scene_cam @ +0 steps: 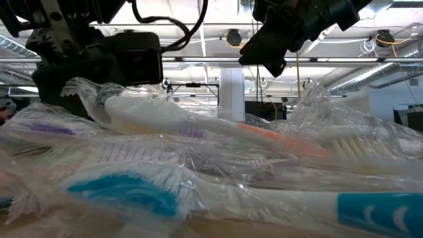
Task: Pick & Place Toothbrushes
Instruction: Put the green toothbrush into the white bin
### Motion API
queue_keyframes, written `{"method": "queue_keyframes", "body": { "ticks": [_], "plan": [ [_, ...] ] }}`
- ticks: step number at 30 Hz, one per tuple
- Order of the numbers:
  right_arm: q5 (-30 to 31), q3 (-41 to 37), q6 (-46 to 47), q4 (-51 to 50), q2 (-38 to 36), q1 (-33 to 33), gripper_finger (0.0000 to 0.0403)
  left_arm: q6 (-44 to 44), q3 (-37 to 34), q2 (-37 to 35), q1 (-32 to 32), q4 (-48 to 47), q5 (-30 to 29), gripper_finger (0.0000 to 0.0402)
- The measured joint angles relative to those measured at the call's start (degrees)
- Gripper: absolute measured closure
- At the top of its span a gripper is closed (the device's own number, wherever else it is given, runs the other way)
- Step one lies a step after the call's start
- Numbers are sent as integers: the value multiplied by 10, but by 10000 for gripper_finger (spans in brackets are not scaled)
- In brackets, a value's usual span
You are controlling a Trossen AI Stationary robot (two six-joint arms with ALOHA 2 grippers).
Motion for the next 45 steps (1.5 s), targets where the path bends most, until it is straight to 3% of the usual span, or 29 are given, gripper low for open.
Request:
{"method": "queue_keyframes", "body": {
  "ticks": [3,17,31,39,45],
  "plan": [
    [0,0,0,0,0,0,314,17,0,0,0,15,-1,391],
    [29,-22,2,6,0,0,314,36,0,-24,3,-2,-30,401],
    [28,-23,2,9,0,0,314,99,0,-177,4,-118,-167,401],
    [28,-23,2,23,0,0,314,157,0,-248,4,-123,-265,401],
    [25,-23,-13,79,0,0,314,206,0,-259,9,-80,-303,401]
  ]
}}
